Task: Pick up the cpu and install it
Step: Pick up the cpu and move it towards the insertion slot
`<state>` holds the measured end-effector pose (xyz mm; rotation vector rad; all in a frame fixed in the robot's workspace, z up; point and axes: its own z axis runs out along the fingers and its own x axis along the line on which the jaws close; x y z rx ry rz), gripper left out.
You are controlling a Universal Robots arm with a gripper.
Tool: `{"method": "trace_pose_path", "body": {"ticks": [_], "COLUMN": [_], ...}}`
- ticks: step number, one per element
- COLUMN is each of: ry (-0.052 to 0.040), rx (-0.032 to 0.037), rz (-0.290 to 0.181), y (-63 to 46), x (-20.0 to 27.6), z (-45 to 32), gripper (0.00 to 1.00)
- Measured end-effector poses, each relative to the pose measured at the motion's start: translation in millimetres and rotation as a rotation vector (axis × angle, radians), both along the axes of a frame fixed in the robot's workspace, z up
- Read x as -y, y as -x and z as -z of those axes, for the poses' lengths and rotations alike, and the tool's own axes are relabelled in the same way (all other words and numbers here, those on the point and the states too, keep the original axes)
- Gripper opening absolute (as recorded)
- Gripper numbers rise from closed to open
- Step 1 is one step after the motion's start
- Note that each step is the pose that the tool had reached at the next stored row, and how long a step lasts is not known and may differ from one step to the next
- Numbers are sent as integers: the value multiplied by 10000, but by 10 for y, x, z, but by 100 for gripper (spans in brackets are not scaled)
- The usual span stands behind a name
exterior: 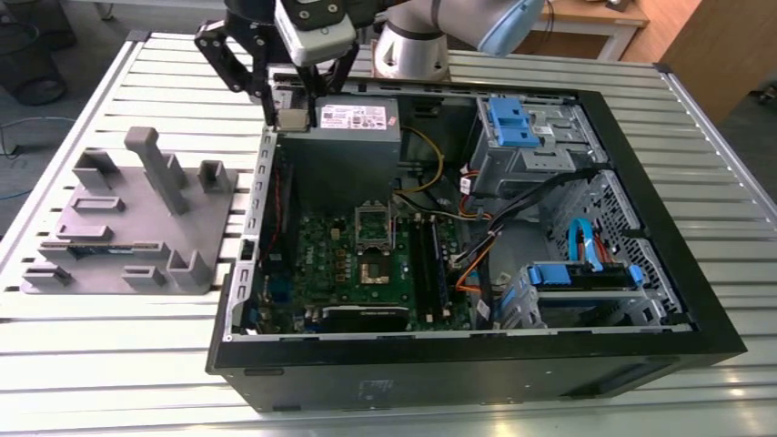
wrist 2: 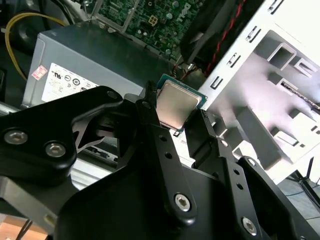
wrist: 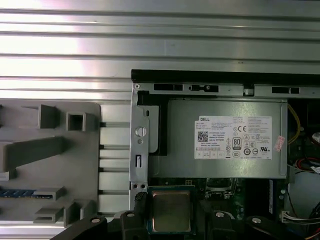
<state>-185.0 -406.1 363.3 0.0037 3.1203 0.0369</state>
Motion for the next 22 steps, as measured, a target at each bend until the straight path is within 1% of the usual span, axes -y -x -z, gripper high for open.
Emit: {"method": "trace_pose_path", "body": {"ticks": [18,20,22], "ry": [0,-1,-1], "rx": [0,1,0], "rz": [0,0,0], "y": [-455,-497,-513], "x": [0,0,1], "z": [1,2,2], "gripper": [47,47,47]}}
